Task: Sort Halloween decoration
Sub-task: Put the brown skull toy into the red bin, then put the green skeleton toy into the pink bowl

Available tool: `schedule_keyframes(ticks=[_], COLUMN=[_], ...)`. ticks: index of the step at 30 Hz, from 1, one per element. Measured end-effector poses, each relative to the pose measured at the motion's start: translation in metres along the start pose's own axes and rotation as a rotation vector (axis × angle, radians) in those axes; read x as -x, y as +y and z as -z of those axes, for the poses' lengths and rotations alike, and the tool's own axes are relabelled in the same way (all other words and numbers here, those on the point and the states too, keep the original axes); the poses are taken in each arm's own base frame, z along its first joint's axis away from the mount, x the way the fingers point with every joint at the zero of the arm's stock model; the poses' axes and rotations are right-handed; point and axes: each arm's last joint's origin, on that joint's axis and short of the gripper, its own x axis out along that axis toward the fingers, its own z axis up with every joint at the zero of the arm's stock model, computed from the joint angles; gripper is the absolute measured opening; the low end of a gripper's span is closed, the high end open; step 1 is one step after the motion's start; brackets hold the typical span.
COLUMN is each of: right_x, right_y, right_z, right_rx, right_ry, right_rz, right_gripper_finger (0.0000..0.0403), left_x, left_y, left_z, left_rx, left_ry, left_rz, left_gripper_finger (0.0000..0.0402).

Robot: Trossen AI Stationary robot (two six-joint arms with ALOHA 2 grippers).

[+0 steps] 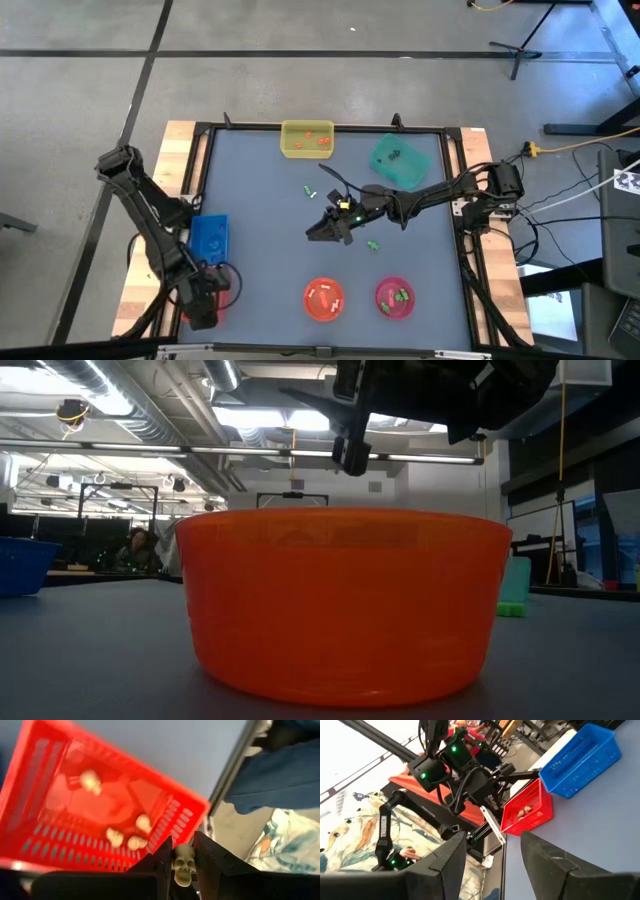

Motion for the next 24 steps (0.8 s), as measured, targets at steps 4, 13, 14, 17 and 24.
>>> schedule_keyframes(ticks=[4,13,14,17,24], right_x=[-0.0001,-0.0001,-0.0001,-0.0001,-0.0002], right_y=[-0.0003,-0.0003,-0.0003,0.0001,0.0001], right_z=[-0.0004,-0.0008,-0.0008,-0.0011,-0.0011], right_rx=[-0.001,-0.002,-0.002,0.0,0.0], right_ry=[-0.025,-0.035,-0.035,-0.038,-0.038], right_rz=[0.017,0.022,0.022,0.018,0.018], right_gripper_finger=[0.0186,0.0186,0.0186,0.0186,0.0186], left_x=[-0.0008,-0.0006,-0.0005,-0.0005,-0.0001], left_y=[0.0047,0.0085,0.0087,0.0088,0.0093], left_z=[0.0068,0.0083,0.0082,0.0075,0.004], left_rx=[0.116,0.251,0.251,0.25,0.244], left_ry=[-0.023,-0.04,-0.041,-0.065,-0.177], left_rz=[-0.063,-0.104,-0.106,-0.106,-0.109], left_gripper_finger=[0.0047,0.0108,0.0117,0.0141,0.0176])
